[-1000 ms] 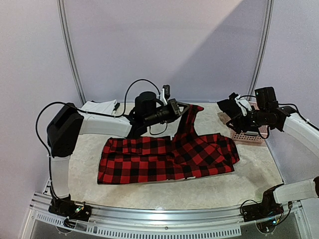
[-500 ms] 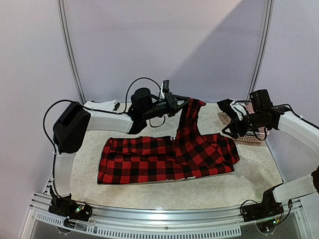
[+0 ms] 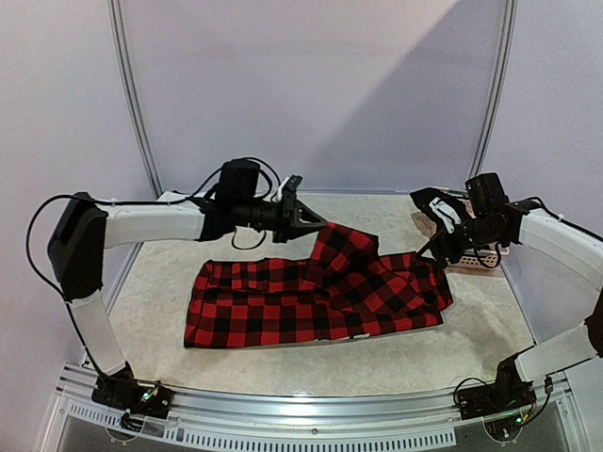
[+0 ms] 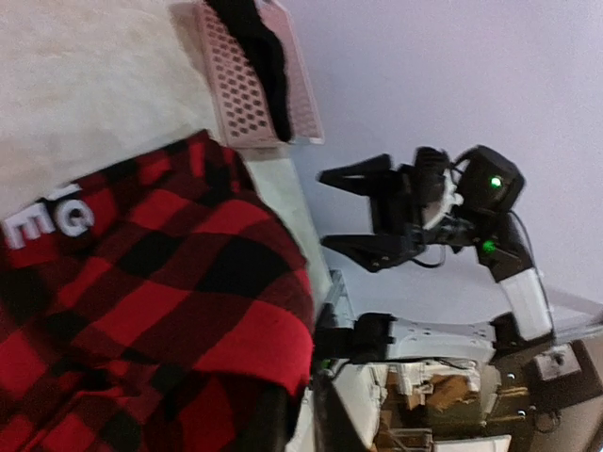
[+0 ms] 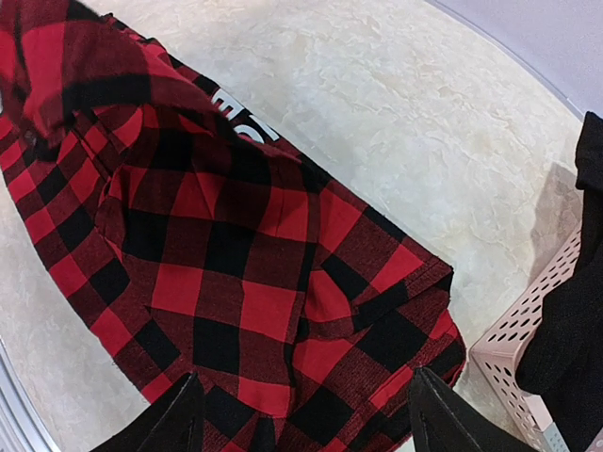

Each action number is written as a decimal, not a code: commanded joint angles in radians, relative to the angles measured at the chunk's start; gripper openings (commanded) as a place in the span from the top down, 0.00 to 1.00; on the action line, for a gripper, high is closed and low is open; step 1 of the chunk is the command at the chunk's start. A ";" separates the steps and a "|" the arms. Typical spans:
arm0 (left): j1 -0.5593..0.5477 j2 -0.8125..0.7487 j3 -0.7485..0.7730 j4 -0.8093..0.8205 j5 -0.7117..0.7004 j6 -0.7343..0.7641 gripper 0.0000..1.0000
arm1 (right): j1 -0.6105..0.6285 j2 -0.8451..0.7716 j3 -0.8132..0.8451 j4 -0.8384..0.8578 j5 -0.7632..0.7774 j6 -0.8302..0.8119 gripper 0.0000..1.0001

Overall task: Fold and stack the mixed laundry pile
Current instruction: Adjust the rectangle-folded shirt at the center of the board.

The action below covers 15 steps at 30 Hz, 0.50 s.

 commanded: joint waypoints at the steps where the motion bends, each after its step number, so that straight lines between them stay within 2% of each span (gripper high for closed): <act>1: 0.079 -0.082 0.144 -0.678 -0.308 0.433 0.73 | -0.005 0.005 0.013 -0.020 -0.025 -0.008 0.26; 3: 0.069 -0.102 0.150 -0.719 -0.498 0.511 0.58 | -0.005 0.008 0.014 -0.024 -0.029 -0.007 0.26; 5: 0.065 -0.142 0.074 -0.683 -0.598 0.472 0.54 | -0.005 0.009 0.017 -0.027 -0.033 -0.005 0.25; 9: -0.010 -0.244 -0.262 -0.389 -0.614 0.323 0.51 | -0.005 -0.006 0.008 -0.025 -0.032 -0.005 0.25; 11: -0.063 -0.277 -0.368 -0.294 -0.630 0.283 0.51 | -0.005 -0.013 0.005 -0.020 -0.035 -0.005 0.25; 13: -0.106 -0.282 -0.400 -0.252 -0.615 0.282 0.51 | -0.005 -0.010 0.005 -0.021 -0.042 -0.005 0.25; 15: -0.137 -0.255 -0.370 -0.297 -0.619 0.289 0.51 | -0.004 -0.002 0.008 -0.025 -0.049 -0.005 0.25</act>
